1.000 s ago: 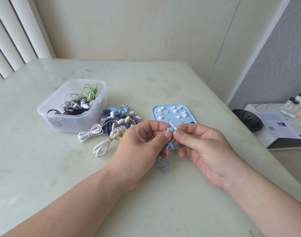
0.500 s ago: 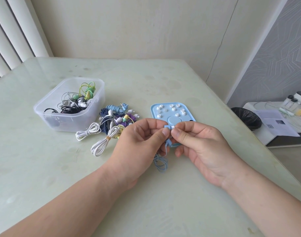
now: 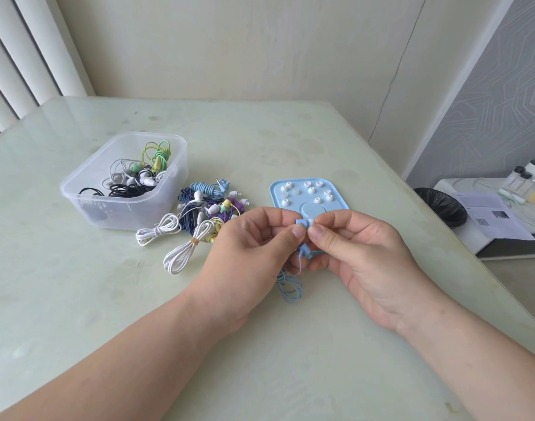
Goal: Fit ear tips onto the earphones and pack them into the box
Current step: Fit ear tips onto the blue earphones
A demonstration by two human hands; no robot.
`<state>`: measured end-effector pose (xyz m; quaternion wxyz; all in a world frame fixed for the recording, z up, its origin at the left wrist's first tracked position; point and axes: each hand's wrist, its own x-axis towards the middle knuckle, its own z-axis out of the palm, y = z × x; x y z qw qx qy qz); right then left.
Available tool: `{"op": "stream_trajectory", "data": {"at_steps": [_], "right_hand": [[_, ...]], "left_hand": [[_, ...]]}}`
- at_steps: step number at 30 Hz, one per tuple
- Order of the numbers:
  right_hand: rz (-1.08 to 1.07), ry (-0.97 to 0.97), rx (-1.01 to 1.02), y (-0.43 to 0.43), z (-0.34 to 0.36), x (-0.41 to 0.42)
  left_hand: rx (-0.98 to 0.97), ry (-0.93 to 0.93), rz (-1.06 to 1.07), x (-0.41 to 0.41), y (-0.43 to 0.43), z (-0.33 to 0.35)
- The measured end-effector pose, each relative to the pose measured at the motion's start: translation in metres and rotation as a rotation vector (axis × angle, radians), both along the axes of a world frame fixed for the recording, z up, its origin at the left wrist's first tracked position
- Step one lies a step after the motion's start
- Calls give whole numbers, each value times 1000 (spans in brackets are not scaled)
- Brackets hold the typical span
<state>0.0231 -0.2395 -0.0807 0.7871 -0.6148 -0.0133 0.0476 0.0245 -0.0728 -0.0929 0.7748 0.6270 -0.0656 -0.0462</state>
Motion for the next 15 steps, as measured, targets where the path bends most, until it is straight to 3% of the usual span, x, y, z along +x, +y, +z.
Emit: {"op": "stream_trajectory", "data": {"at_steps": [7, 15], "right_hand": [[55, -5, -17, -2, 2, 1], [-30, -77, -137, 3, -7, -1]], "left_hand": [[14, -5, -28, 1, 2, 1], [52, -34, 5, -1, 1, 0]]}}
